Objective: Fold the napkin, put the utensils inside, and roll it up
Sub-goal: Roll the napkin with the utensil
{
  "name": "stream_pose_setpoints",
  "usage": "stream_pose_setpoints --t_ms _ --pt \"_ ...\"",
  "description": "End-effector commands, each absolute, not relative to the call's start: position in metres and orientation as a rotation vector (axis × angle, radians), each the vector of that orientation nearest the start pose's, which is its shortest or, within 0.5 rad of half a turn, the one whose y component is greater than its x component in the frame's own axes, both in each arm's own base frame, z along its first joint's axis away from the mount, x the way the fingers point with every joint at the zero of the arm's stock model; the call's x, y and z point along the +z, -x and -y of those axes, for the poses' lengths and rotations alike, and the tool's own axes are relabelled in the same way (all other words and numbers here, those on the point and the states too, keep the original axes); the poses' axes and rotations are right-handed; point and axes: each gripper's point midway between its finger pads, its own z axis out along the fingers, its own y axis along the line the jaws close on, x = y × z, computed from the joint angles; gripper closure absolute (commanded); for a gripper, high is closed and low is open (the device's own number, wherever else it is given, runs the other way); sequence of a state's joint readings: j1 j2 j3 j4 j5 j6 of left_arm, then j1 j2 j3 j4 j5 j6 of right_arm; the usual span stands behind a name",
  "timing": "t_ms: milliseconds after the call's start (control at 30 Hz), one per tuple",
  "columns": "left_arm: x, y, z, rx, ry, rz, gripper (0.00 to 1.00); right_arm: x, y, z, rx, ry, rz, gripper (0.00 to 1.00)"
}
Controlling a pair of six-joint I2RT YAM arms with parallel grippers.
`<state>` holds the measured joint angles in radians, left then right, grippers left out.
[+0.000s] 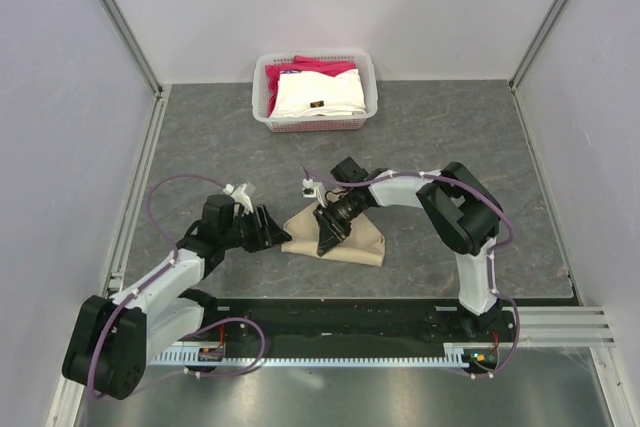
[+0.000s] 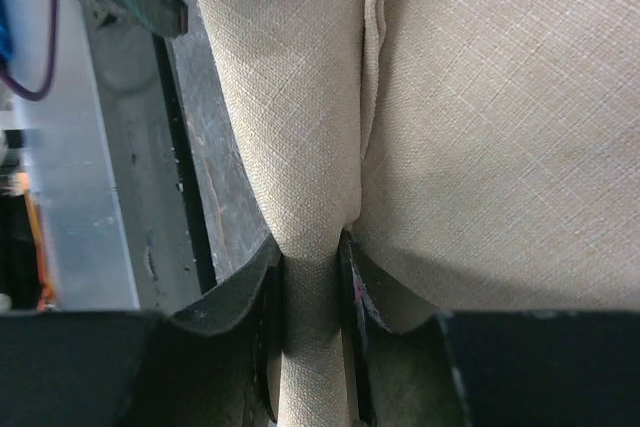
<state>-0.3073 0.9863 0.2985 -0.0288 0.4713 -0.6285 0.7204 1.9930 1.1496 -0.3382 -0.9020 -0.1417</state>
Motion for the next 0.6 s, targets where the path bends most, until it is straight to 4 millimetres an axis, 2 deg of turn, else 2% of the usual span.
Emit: stream_pose_setpoints --t_ms 0,367,567 --pt "0.063 -0.211 0.182 -1.076 0.081 -2.337 0.44 0.014 -0.185 -0.340 1.547 1.335 -2.435 0.80" --pt "0.053 -0.215 0.188 -1.109 0.070 -2.362 0.55 -0.001 -0.195 -0.337 1.621 1.263 -2.535 0.81" --pt "0.044 -0.217 0.190 -1.115 0.078 -2.386 0.66 -0.005 -0.198 -0.337 1.639 1.247 -2.548 0.80"
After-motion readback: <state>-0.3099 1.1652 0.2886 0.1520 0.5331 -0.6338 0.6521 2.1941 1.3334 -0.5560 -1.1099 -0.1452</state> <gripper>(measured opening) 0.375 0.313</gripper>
